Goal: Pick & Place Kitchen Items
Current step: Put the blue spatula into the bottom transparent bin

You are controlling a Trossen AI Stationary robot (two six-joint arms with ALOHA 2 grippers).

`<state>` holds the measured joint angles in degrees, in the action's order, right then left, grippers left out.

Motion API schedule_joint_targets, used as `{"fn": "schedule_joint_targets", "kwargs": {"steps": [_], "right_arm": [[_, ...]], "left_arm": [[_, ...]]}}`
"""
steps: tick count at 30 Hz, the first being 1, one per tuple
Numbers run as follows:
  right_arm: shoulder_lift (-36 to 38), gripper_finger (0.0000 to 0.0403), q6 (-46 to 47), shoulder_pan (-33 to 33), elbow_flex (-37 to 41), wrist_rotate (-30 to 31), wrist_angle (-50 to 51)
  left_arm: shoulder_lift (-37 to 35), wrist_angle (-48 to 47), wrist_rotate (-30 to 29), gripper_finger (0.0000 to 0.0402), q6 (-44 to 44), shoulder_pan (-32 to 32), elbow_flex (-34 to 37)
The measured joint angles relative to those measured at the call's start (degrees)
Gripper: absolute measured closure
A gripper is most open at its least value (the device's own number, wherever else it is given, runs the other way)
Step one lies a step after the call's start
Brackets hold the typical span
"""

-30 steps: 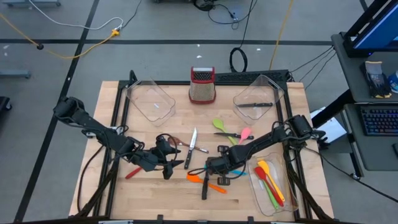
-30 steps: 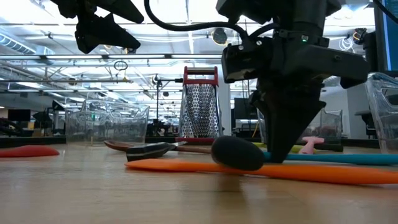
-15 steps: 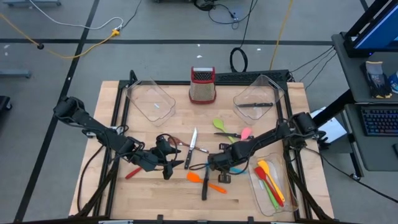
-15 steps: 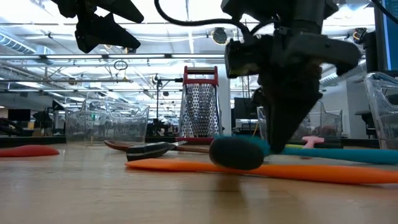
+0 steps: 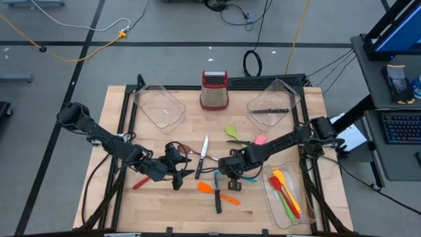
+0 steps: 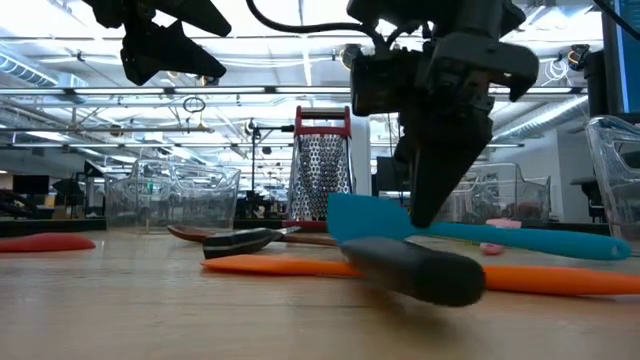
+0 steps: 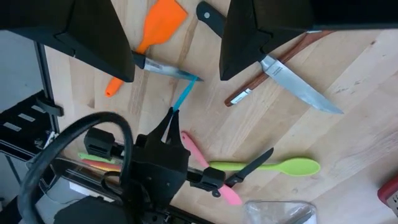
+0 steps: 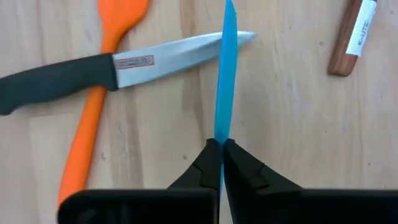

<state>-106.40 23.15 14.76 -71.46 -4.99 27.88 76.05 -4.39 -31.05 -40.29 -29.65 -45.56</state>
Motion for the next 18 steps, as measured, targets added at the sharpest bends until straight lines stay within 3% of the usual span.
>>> {"fn": "schedule_joint_targets", "kwargs": {"steps": [18], "right_arm": [[0.0, 0.0402, -1.3, -0.9, -0.1, 0.2, 1.1]], "left_arm": [[0.0, -0.1, 0.1, 0.0160, 1.0, 0.0, 0.0]]}}
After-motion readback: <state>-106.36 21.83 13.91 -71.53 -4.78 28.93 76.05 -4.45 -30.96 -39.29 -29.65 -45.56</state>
